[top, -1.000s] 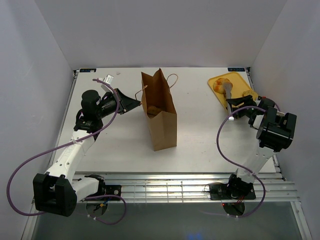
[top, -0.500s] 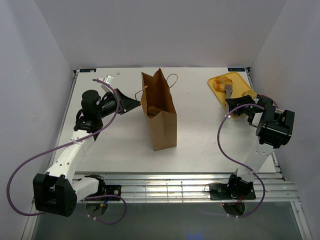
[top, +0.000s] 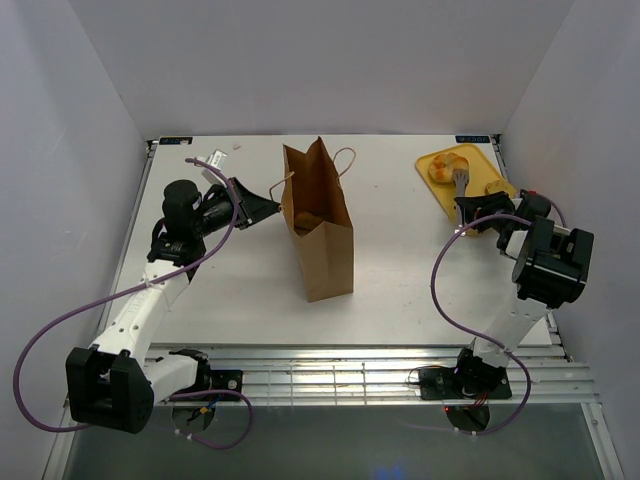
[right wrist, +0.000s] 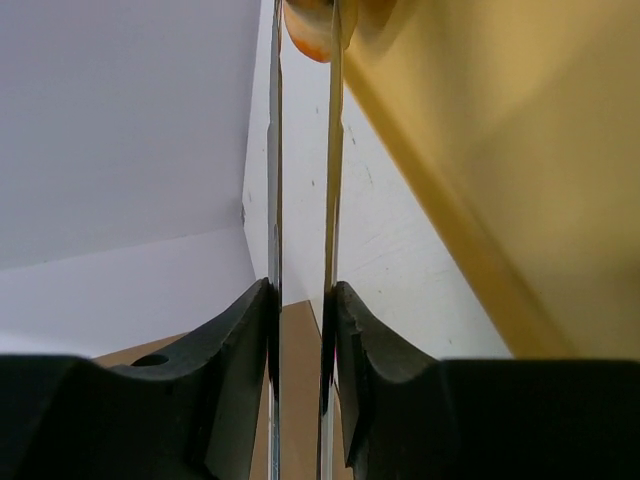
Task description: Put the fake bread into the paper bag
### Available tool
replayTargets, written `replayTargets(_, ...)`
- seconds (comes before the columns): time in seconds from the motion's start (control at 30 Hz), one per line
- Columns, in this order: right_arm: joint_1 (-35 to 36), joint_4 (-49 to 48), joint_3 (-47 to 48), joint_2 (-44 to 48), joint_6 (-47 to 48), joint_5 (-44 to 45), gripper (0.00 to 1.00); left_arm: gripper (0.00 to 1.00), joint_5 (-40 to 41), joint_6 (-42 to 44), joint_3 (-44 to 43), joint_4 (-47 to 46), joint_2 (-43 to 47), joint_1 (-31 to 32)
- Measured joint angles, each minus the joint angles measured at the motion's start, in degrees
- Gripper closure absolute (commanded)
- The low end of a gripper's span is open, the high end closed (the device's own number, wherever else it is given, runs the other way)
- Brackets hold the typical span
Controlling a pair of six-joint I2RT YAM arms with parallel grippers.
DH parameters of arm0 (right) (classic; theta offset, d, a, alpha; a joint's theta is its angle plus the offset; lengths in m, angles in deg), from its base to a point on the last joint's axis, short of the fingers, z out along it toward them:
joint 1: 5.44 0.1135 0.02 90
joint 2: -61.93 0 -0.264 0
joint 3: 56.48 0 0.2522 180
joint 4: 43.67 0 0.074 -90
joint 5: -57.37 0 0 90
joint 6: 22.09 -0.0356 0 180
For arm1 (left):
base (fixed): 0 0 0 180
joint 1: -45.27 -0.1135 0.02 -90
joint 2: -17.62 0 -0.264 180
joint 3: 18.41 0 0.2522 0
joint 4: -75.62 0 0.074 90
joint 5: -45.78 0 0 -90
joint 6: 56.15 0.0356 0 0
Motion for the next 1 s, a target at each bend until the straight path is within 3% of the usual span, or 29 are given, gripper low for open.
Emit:
replayTargets(0.53,-1.3,-1.5,-9.1,12.6,-1.5,0.9,0.83,1.00,0.0,0.0,0.0,0.3,0.6,0.0)
replayTargets(0.77,-1.3,0.1,-16.0,25.8,-0.4,-1.0,0.83,1.00,-0.3,0.0,0.0,0.4,0.6,0.0)
replayTargets(1.0,-1.3,10.3,-18.4,44.8,3.7,-2.9,0.83,1.00,-0.9,-0.2,0.1,0.9,0.6,0.0)
